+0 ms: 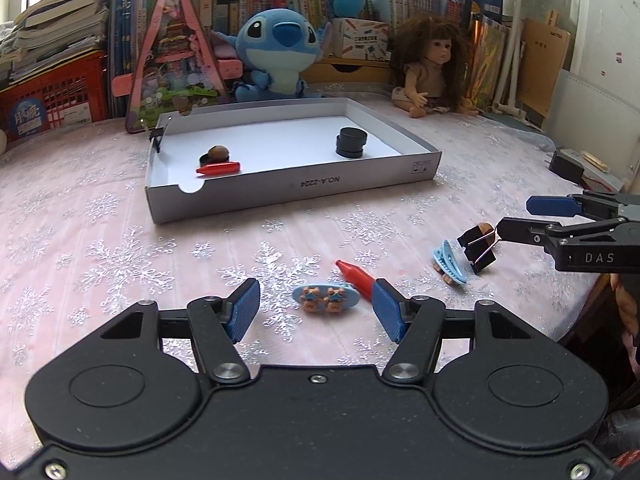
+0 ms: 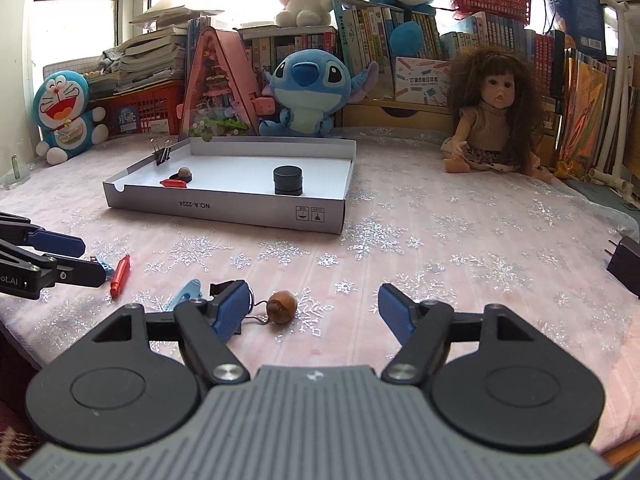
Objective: Organize rigid objects
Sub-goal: 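Grasp the blue oval toy with the left gripper while the right gripper grasps the black binder clip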
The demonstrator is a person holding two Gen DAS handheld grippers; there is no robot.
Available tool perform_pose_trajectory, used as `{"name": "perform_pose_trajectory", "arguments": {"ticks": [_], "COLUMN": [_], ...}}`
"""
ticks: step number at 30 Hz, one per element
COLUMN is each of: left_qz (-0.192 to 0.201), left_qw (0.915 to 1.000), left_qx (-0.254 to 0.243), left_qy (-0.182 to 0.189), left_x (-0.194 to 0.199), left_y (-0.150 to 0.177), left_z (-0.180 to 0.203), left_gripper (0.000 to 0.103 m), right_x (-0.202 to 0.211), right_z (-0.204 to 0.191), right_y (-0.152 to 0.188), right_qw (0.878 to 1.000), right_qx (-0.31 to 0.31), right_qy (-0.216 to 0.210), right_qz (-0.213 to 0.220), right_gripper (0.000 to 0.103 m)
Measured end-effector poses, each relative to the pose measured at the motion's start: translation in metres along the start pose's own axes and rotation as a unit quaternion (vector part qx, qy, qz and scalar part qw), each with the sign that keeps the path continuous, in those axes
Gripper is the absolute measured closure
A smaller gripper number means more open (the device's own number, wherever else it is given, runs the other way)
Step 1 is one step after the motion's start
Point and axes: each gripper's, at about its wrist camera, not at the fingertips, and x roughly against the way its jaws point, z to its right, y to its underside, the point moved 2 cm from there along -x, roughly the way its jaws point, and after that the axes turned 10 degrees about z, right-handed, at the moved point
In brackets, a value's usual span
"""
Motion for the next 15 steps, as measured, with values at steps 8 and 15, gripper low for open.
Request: {"name": "perform_pose_trajectory", "arguments": {"ticks": [8, 15], "left_qz": [-0.010, -0.009], "left_qw": [0.9999, 0.9998], "left_qx": [0.010, 0.018], "left_qy": [0.005, 0.001], "left_x": [-0.006, -0.009], "left_y": [0.004, 0.004], "left_z": [0.000, -0.003], "left_gripper": [0.055, 0.063], "right_x": [0.001, -0.001], "right_z": [-0.001, -0.014], "right_y": [0.003, 0.006], "right_qw": [1.000, 0.999], "right_qx": [0.001, 0.009], "right_qy": [-0.005, -0.032], "right_qz": [-0.005, -0.009], "right_gripper": [0.022, 0.022]}}
